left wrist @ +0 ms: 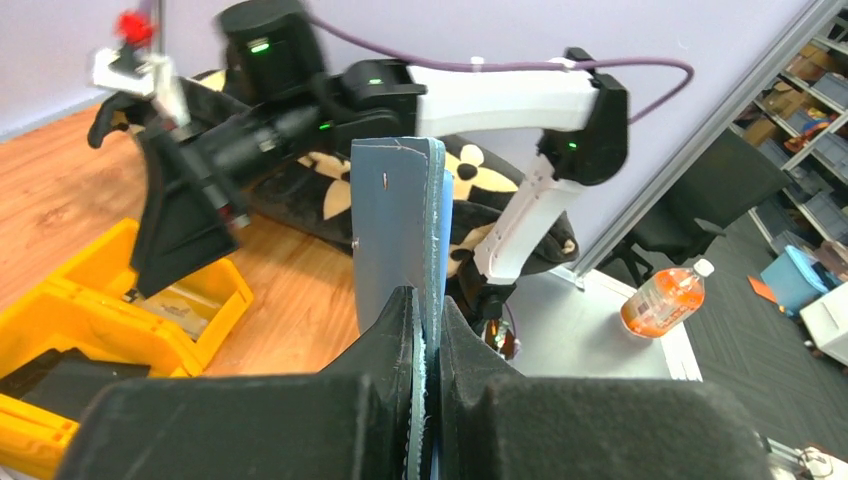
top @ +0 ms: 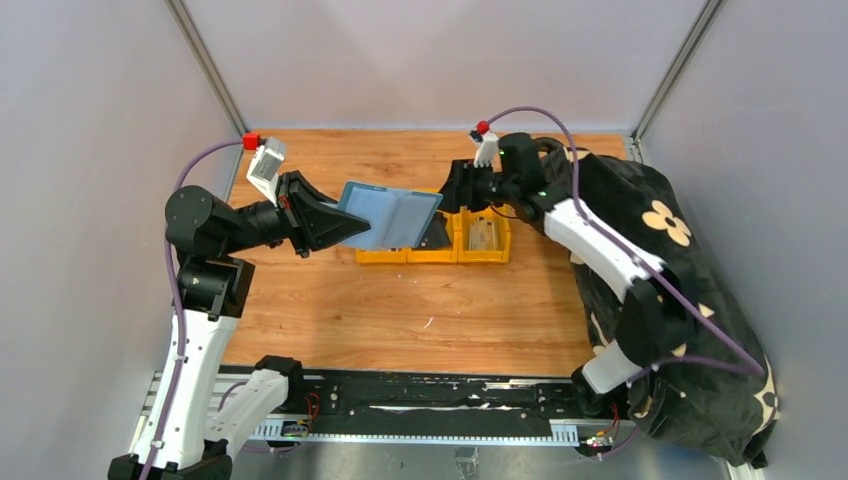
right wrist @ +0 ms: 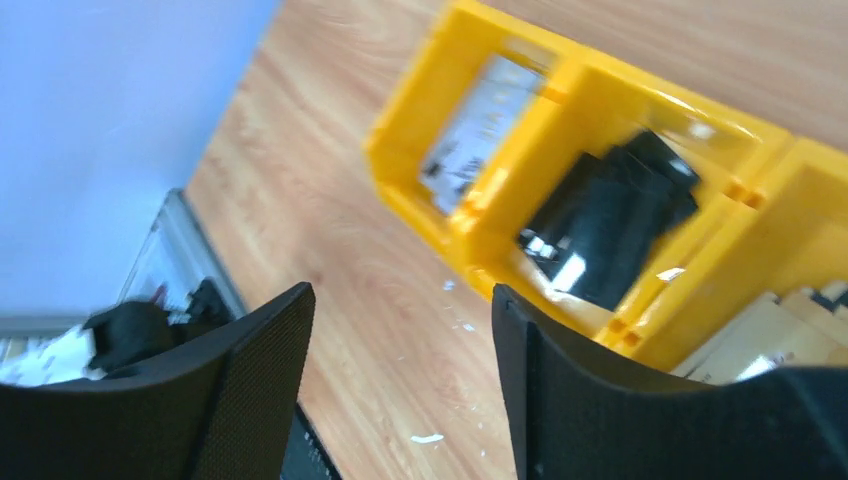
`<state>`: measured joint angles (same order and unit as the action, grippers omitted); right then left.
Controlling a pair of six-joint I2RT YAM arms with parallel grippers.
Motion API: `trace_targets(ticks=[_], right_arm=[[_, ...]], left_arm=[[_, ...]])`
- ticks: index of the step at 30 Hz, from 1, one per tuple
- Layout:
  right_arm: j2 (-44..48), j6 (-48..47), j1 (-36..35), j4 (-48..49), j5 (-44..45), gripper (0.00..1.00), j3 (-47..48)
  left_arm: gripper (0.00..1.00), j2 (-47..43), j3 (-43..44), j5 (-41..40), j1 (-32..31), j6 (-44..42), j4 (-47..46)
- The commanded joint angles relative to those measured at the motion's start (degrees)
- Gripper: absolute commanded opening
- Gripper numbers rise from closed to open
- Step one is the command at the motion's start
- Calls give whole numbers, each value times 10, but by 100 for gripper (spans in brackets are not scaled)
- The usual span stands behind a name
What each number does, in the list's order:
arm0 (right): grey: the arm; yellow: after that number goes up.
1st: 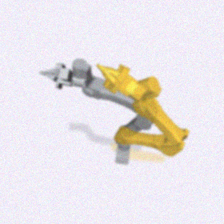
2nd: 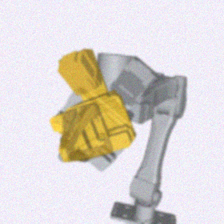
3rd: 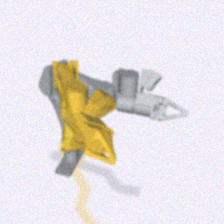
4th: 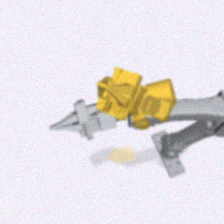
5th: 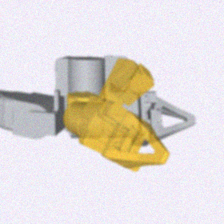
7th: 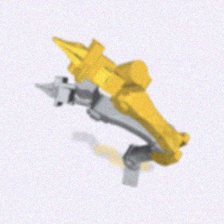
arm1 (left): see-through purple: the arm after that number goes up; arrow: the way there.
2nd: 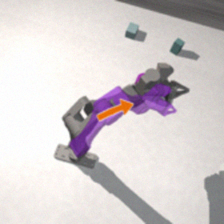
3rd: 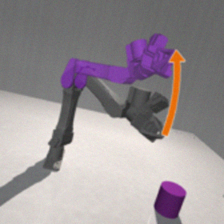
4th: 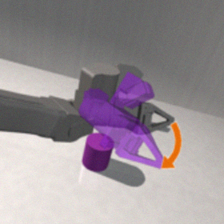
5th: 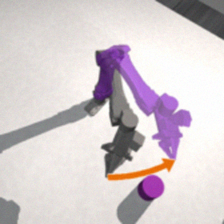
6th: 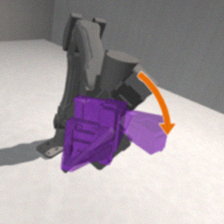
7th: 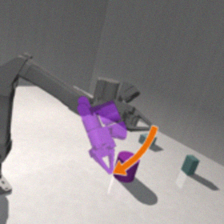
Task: Take the credit cards out of the card holder
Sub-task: Place the credit card in the storage box, then remove the credit card from the card holder.
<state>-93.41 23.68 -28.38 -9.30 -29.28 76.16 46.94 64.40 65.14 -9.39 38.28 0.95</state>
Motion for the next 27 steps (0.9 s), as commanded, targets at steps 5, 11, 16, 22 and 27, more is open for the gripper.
trace_targets(ticks=[5,11,16,22,27], right_arm=[[228,58,-9,358,-274,74,-204],[266,117,-12,490,-370,72,-257],[244,225,-18,648,-354,66,-258],[190,358,-34,815,-336,59,-251],[178,366,-46,822,-319,42,-248]], left_arm=[[0,-4,-14,-6,4,63,-87],[0,-3,-18,-11,4,74,-89],[0,-4,-30,-13,4,88,-90],[0,-1,-41,-17,2,104,-103],[0,0,-41,-14,0,107,-105]])
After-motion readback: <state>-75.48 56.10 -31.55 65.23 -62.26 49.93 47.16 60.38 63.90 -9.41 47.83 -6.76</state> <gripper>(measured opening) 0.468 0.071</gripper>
